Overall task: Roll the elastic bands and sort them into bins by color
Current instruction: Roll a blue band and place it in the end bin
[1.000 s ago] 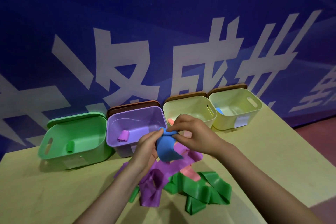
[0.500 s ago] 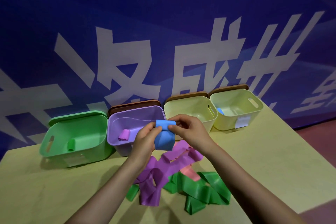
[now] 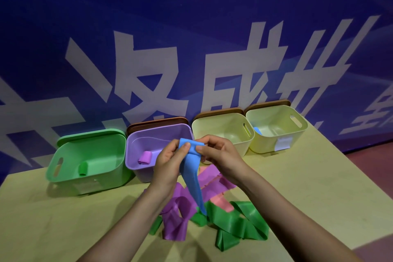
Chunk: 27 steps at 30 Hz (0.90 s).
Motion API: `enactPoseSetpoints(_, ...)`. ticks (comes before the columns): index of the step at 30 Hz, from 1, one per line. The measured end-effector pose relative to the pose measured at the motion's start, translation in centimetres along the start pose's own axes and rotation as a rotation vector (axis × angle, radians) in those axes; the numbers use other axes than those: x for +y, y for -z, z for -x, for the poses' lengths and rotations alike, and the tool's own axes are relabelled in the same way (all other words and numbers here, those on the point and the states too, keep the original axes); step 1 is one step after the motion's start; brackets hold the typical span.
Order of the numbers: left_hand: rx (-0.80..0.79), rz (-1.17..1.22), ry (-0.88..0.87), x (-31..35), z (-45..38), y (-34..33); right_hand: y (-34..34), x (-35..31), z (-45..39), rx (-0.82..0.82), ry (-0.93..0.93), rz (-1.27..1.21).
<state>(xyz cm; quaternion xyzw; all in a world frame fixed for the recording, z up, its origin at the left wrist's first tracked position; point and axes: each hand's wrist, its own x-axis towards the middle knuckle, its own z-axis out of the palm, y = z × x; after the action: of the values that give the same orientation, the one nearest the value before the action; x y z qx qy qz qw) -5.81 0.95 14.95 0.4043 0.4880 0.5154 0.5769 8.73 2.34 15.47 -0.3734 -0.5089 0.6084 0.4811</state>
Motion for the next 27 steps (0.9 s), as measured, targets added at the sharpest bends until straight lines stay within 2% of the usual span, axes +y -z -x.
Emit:
enactPoseSetpoints(5,0.021,-0.032,0.039,-0.5,0.0,0.6,-0.5,1.2,0.0,0.114,0.020,0.061)
enactPoseSetpoints(8,-0.050,-0.052,0.154,-0.4,-0.1,1.2,-0.9,1.4,0.1,0.146,0.035,0.122)
enactPoseSetpoints(11,-0.037,-0.027,0.212,-0.6,0.1,1.7,-1.2,1.5,-0.2,0.192,0.078,0.221)
enactPoseSetpoints(16,0.046,0.000,0.206,-0.9,0.3,1.4,-0.7,2.0,0.1,0.170,0.435,0.720)
enactPoseSetpoints(21,0.022,0.099,0.271,-0.2,0.0,1.3,-0.5,1.9,0.0,0.070,0.670,0.969)
enactPoseSetpoints(23,0.053,0.099,0.278,-0.5,-0.1,1.3,-0.4,2.1,0.0,0.040,0.670,0.981)
enactPoseSetpoints(27,0.050,0.104,0.263,-1.2,-0.3,1.4,0.1,2.0,0.4,-0.036,0.523,0.902)
